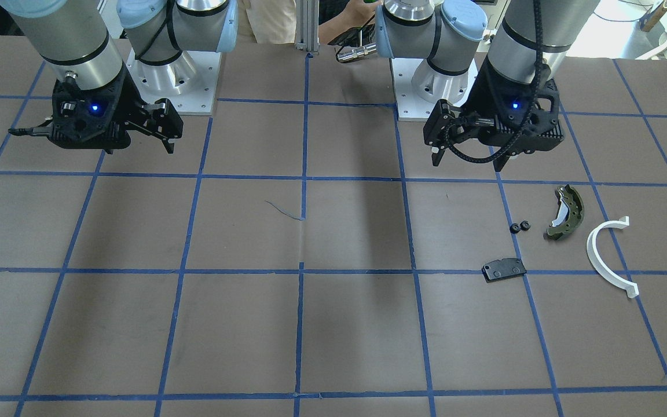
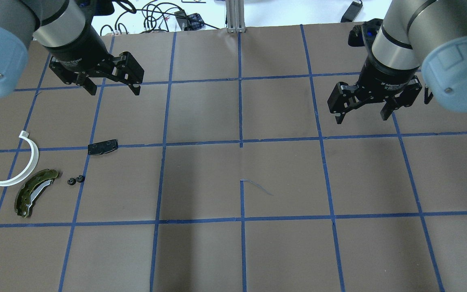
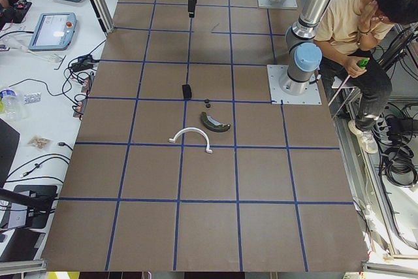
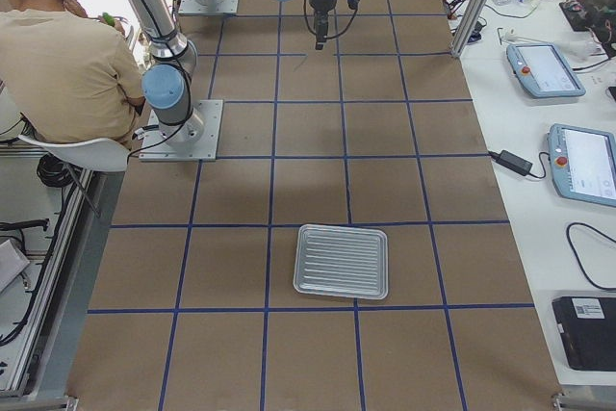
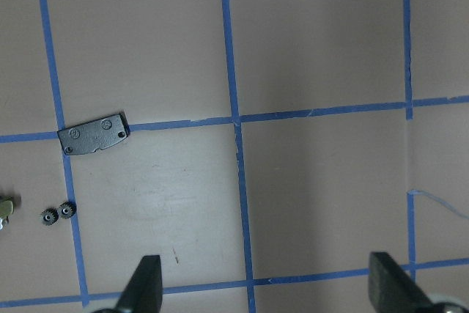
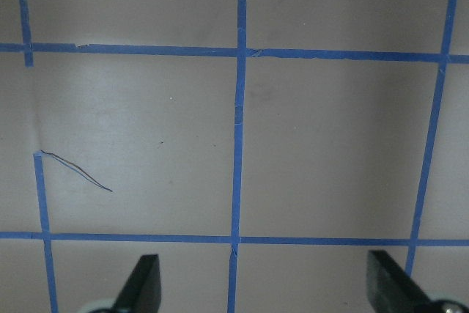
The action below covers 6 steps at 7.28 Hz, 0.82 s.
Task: Place bearing gear from tray to pile
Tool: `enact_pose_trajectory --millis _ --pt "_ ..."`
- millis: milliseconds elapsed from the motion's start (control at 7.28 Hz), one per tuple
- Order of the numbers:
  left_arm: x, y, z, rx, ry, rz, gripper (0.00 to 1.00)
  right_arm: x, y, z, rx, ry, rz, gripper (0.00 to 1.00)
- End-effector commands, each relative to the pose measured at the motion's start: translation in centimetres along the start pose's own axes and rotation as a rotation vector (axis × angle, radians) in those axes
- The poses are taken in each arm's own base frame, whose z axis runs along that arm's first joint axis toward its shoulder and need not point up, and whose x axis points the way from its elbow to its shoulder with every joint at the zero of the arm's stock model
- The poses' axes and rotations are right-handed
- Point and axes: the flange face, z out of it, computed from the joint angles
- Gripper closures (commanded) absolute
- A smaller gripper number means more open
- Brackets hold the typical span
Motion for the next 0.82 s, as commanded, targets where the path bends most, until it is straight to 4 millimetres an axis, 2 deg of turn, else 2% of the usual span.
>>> enact_pose_trajectory --millis 0,275,687 --pt "-0.06 0.37 -0.35 0.0 -0.003 -0.02 0.0 -0.02 -0.03 0.08 -0.002 -0.001 -0.002 0.0" --pt "-0.23 0.54 -0.28 -0.013 -0.005 -0.092 0.0 0.09 -0.02 0.15 -0.003 0.003 -0.001 0.0" --pt "-0.3 0.45 -0.23 -0.012 -0.004 -0.089 0.0 0.11 0.05 0.68 -0.016 0.005 0.001 0.0"
